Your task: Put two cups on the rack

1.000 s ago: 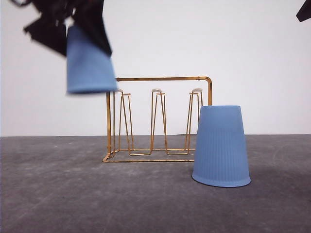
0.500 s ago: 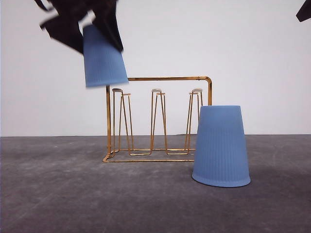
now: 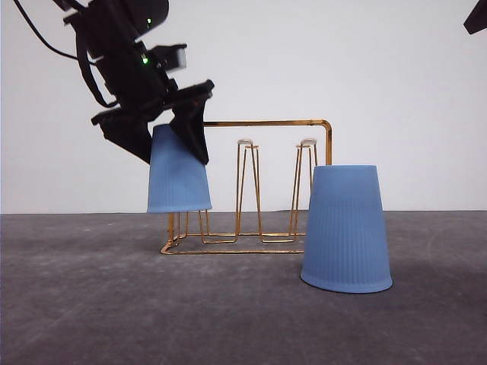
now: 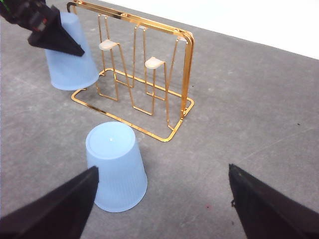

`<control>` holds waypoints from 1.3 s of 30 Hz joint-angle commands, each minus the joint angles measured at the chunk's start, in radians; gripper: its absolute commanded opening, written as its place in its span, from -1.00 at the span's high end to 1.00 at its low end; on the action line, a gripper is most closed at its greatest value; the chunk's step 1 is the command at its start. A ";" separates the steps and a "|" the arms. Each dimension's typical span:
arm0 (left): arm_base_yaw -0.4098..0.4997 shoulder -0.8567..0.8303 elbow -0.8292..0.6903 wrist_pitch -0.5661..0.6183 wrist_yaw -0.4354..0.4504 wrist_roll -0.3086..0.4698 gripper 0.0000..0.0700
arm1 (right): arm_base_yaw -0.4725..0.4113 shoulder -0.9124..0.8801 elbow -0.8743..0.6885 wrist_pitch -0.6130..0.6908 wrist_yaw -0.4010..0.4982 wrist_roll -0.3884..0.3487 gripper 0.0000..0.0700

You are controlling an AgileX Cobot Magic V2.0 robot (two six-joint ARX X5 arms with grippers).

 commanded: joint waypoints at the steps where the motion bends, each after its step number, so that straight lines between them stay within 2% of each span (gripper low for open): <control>1: -0.006 0.020 0.014 0.010 0.003 -0.001 -0.21 | 0.003 0.003 0.010 0.010 0.003 -0.006 -0.51; 3: -0.006 0.021 0.015 0.009 0.003 -0.001 -0.47 | 0.003 0.003 0.010 0.010 0.003 -0.006 -0.51; 5: -0.005 0.011 0.029 -0.020 0.003 -0.001 -0.58 | 0.003 0.003 0.010 0.010 0.003 -0.006 -0.51; 8: -0.003 -0.009 0.086 -0.143 0.005 0.003 -0.59 | 0.003 0.003 0.010 0.010 0.003 -0.006 -0.51; 14: -0.002 -0.048 0.245 -0.506 0.019 0.013 -0.58 | 0.003 0.003 0.010 0.010 0.003 -0.006 -0.51; 19: -0.002 -0.110 0.249 -0.664 0.095 0.037 -0.57 | 0.003 0.003 0.010 0.010 0.000 0.021 -0.51; 21: -0.002 -0.141 0.220 -0.691 0.120 0.046 -0.57 | 0.003 0.003 0.010 0.009 0.000 0.032 -0.51; 23: -0.003 -0.191 0.155 -0.660 0.132 0.041 -0.50 | 0.003 0.003 0.010 0.009 0.000 0.043 -0.51; 25: -0.004 -0.257 0.058 -0.591 0.135 0.016 -0.34 | 0.003 0.003 0.010 0.009 0.000 0.047 -0.51; 26: -0.004 -0.297 -0.002 -0.546 0.137 -0.002 -0.32 | 0.003 0.003 0.010 0.009 -0.001 0.047 -0.51; 33: 0.001 -0.594 -0.414 -0.255 0.139 -0.107 -0.32 | 0.004 0.047 0.010 0.010 -0.021 0.073 -0.52; 39: 0.001 -0.837 -0.683 -0.117 0.132 -0.250 -0.32 | 0.026 0.162 0.010 0.036 -0.080 0.088 -0.52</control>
